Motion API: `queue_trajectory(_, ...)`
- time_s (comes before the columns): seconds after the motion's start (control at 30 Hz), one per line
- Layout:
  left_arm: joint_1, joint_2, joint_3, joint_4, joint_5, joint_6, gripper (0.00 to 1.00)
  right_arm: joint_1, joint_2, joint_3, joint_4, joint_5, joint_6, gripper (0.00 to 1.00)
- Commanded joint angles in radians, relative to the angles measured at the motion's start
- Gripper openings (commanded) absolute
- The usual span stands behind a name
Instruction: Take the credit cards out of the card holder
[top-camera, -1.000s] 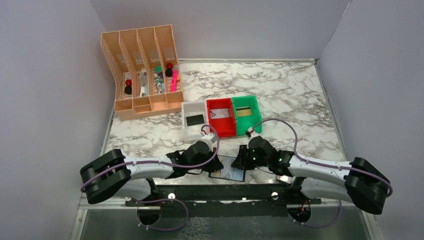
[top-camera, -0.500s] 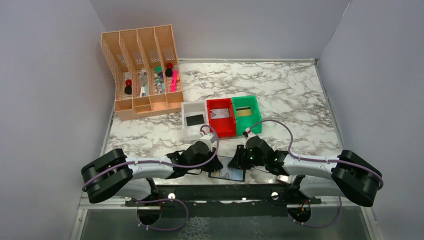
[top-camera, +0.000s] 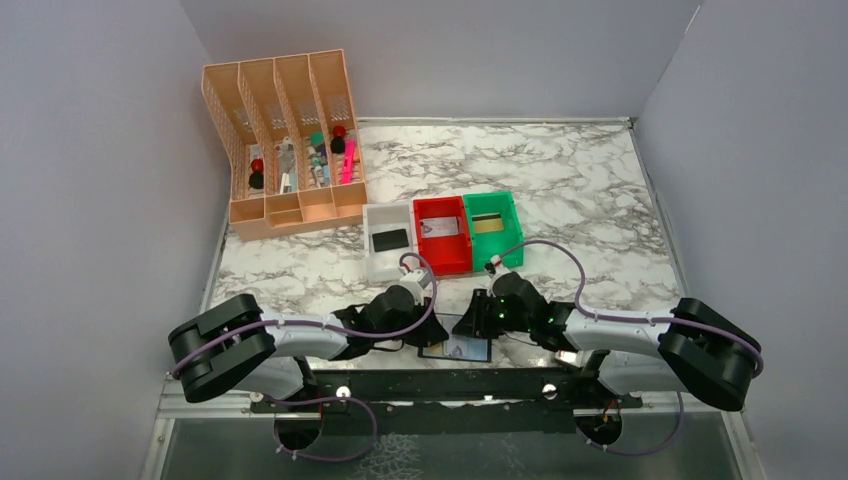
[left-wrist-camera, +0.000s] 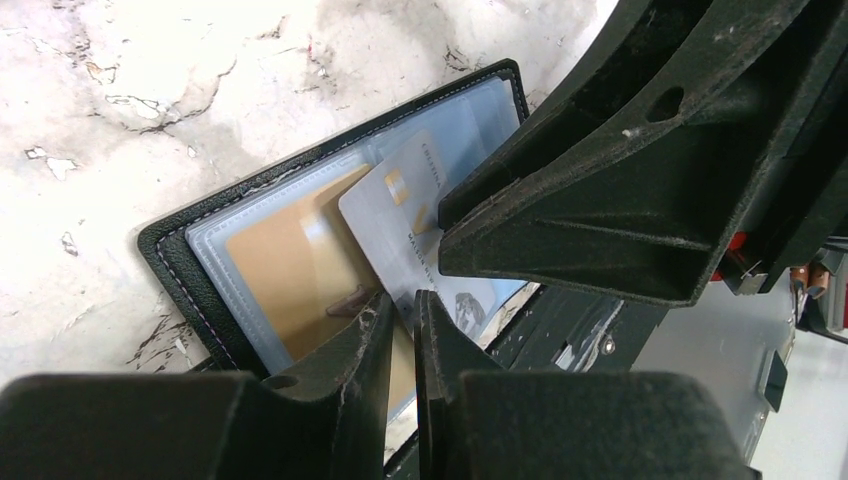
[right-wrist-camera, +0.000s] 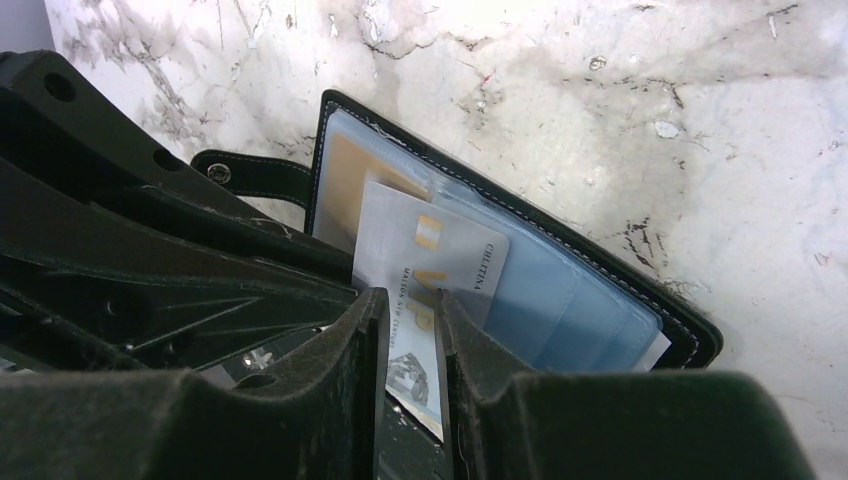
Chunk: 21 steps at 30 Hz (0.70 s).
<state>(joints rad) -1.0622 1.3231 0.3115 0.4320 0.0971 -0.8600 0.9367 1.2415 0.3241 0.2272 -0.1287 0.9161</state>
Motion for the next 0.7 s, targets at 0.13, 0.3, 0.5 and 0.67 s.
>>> queue_trajectory(0.13, -0.005, -0.035, -0.008, 0.111, 0.055, -0.021, 0.10, 0.005, 0.016, -0.027, -0.076, 0.018, 0.006, 0.29)
queue_trajectory(0.3, -0.005, -0.041, -0.024, 0.108, 0.023, -0.032, 0.03, 0.005, -0.045, -0.010, -0.188, 0.090, 0.002, 0.32)
queue_trajectory(0.5, -0.005, -0.011, -0.017, 0.105, 0.032, -0.031, 0.00, 0.005, -0.126, -0.018, -0.228, 0.105, -0.023, 0.39)
queue_trajectory(0.67, -0.007, 0.012, 0.007, 0.105, 0.045, -0.025, 0.00, 0.005, -0.046, -0.023, -0.141, 0.029, -0.029, 0.37)
